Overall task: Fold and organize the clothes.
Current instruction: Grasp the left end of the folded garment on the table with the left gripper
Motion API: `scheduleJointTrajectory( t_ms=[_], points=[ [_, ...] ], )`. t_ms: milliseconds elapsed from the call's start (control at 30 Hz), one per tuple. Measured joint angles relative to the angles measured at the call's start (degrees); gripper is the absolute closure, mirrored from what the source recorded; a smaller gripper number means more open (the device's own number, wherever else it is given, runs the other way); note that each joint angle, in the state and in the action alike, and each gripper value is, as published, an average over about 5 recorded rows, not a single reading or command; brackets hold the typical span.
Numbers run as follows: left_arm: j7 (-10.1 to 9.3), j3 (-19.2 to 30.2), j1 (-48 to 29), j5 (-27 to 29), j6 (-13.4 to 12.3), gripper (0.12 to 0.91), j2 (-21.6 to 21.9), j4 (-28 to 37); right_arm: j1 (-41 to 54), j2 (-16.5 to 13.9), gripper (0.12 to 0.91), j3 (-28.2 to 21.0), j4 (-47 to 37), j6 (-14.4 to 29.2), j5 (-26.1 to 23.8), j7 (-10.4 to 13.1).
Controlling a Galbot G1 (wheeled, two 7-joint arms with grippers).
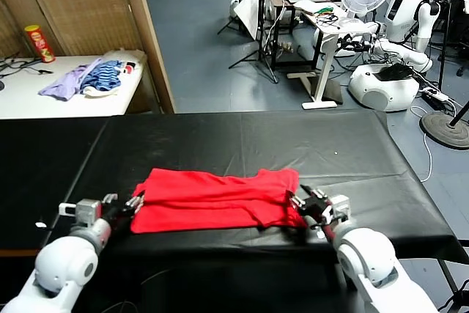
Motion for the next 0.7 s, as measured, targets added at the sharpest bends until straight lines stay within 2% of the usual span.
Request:
scheduleJointTrajectory(
  t_ms=[67,233,367,500,633,700],
  points=[
    [-0.04,0.5,-1.9,-1.1,-0.5,0.244,-0.6,1.5,1.9,1.3,0.231,-0.5,-2.0,0.3,0.0,0.5],
    [0.03,2.1,-6.4,-4.6,-0.7,0.233,-2.4,6.4,6.8,4.5,0.227,-2.6,-8.2,0.2,-0.3,0.5],
    [0.57,2.9,-8.7,-7.5,0.4,0.232,-3.9,9.9,8.9,6.4,0.229,-3.5,-12.4,0.3,-0.6,0.6],
    [1.43,3.6,-10.3,-8.9,1.1,0.237,-5.0,12.7,9.6,7.9,0.284,-3.6,-14.7,0.3,-1.0,0.6],
    [2.42,4.6,-11.8,-7.9,0.4,0.310,-5.8,15.1,9.6,9.0,0.349,-3.6,-16.0,0.4,-1.6,0.7],
    [2.70,5.0,-12.4,-7.3,-0.1,0.358,-6.1,16.1,9.6,9.5,0.421,-3.7,-16.6,0.8,-2.2,0.7]
  ],
)
